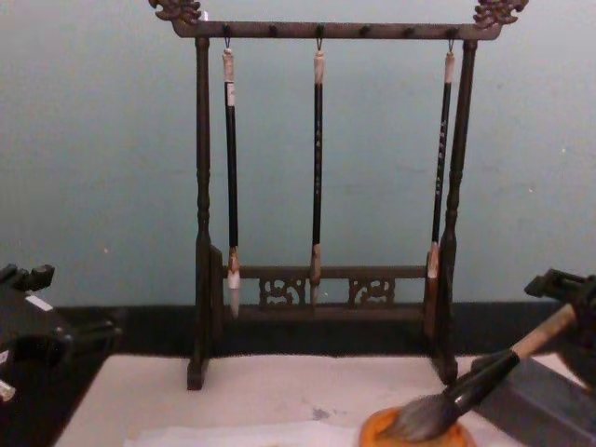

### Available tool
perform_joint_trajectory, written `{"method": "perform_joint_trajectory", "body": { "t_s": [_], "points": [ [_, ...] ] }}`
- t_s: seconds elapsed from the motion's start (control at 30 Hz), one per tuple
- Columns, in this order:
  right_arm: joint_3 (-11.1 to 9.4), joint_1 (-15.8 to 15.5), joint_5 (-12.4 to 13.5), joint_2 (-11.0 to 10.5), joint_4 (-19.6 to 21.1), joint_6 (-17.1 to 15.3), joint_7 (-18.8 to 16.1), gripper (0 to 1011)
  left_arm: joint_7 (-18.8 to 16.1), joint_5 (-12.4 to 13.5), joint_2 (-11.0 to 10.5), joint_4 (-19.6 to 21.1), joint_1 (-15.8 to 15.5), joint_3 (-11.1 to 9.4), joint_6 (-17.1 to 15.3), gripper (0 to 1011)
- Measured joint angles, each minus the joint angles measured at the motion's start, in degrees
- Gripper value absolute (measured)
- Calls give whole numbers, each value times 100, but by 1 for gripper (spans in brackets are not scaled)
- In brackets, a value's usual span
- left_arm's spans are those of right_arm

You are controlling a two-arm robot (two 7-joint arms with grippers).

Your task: Pick up the brush from the inkstone, write on the paper, then place the brush back to its original position.

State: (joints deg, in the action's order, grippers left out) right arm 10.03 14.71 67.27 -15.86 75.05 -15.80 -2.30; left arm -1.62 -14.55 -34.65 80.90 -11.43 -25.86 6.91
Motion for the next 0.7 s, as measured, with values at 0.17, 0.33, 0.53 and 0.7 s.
{"method": "perform_joint_trajectory", "body": {
  "t_s": [0.17, 0.33, 0.53, 0.7],
  "points": [
    [-3, -2, -1, 0, 2, -2, -2, 601, 0, 0, 0, 0, 0, 0, 0, 1010],
    [-6, -5, -3, 0, 4, -5, -4, 414, 0, 0, 0, 0, 0, 0, 0, 1010],
    [-8, -6, -6, 0, 4, -7, -4, 213, 0, 0, 0, 0, 0, 0, 0, 1010],
    [-8, -6, -5, 0, 5, -7, -7, 169, 0, 0, 0, 0, 0, 0, 0, 1010]
  ]
}}
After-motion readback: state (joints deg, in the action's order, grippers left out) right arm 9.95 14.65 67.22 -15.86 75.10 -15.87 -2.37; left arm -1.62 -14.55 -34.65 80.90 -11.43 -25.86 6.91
